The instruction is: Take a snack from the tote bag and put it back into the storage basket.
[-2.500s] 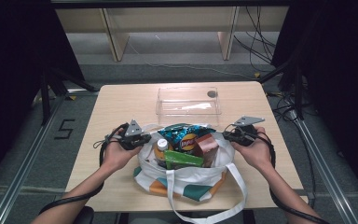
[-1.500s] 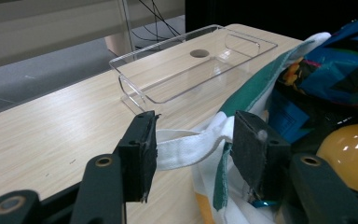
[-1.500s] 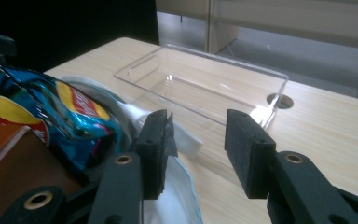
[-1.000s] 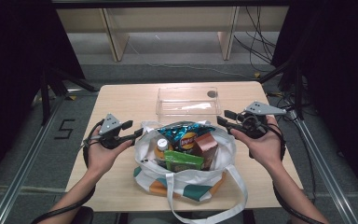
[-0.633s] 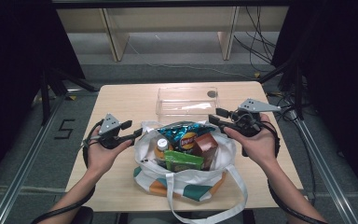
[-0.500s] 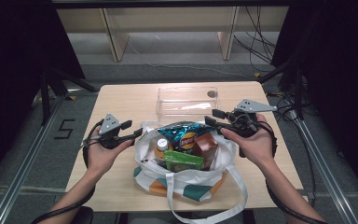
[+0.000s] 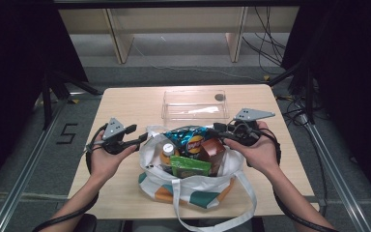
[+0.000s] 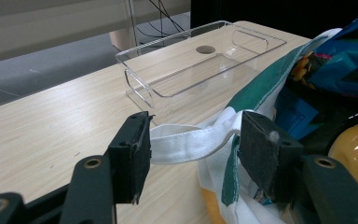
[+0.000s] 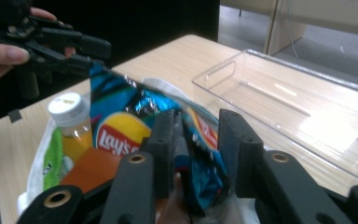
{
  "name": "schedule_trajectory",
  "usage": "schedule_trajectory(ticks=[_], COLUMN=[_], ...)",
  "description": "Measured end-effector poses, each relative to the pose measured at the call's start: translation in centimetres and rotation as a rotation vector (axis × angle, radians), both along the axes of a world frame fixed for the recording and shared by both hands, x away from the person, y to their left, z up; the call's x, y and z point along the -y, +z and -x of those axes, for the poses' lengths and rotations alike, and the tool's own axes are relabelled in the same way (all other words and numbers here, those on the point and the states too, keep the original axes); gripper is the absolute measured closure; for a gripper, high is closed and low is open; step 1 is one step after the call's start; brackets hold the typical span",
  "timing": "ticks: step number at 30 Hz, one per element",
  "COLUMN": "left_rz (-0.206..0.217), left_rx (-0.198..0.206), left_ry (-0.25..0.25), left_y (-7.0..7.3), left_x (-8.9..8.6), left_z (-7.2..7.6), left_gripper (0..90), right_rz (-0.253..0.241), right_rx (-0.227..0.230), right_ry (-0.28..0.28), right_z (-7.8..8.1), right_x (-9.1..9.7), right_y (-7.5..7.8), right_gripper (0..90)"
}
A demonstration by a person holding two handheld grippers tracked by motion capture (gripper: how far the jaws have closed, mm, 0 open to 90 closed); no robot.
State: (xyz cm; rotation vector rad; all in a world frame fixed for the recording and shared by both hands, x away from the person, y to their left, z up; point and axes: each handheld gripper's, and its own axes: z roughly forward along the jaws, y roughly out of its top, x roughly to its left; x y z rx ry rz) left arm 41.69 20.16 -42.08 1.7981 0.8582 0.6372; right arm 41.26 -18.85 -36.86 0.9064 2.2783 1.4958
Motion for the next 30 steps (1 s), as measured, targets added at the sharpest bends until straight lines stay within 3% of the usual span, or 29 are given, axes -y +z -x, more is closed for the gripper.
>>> schedule_trajectory(ticks=[2, 4, 8, 9, 10, 14, 16, 18, 20, 21, 23, 26, 30], left_rz=[-0.001, 0.0, -0.006, -0.004, -0.004, -0.004, -0.003, 0.003, 0.004, 0.004, 0.003, -0.006, -0.002], left_rx=[0.002, 0.002, 0.005, 0.003, 0.003, 0.005, 0.003, 0.001, -0.001, 0.0, 0.0, 0.002, 0.005], left_ry=[0.0, 0.0, 0.0, 0.001, 0.002, 0.001, 0.001, 0.0, 0.0, 0.0, 0.0, 0.002, 0.001], left_y=[0.0, 0.0, 0.0, 0.0, 0.0, 0.0, 0.0, -0.1, -0.1, -0.1, -0.1, -0.1, -0.1], left_x=[0.0, -0.1, -0.1, -0.1, -0.1, -0.1, -0.1, 0.0, 0.0, 0.0, 0.0, 0.0, 0.1], left_z=[0.0, 0.0, -0.1, -0.1, 0.0, 0.0, 0.0, -0.1, -0.1, -0.1, -0.1, 0.0, 0.0], left_gripper=[42.7, 42.7, 42.7, 42.6, 42.6, 42.6, 42.6, 42.6, 42.6, 42.6, 42.6, 42.3, 42.1], right_rz=[-0.015, 0.004, 0.002, 0.026, 0.022, 0.037, 0.036, 0.031, 0.043, 0.027, 0.027, 0.019, -0.016], right_rx=[-0.021, -0.007, -0.032, -0.01, -0.041, -0.043, -0.069, -0.076, -0.037, -0.064, -0.058, -0.006, 0.014], right_ry=[-0.031, 0.001, -0.008, 0.003, -0.016, -0.003, -0.013, -0.015, 0.008, -0.005, -0.006, -0.004, -0.014], right_z=[0.0, -0.5, -0.5, -0.8, -0.6, -1.1, -0.9, -0.9, -1.2, -0.9, -0.8, -0.7, -0.3], right_x=[0.0, 0.1, 0.0, 0.1, 0.0, 0.0, -0.1, -0.1, -0.1, -0.3, -0.4, -0.5, -0.6], right_y=[-0.2, -0.3, -0.2, -0.2, -0.1, -0.4, -0.6, -0.6, -0.7, -0.8, -0.7, -0.5, -0.2], right_gripper=[68.9, 69.7, 72.2, 73.2, 73.5, 76.5, 78.6, 85.2, 88.9, 89.5, 89.9, 90.0, 90.0])
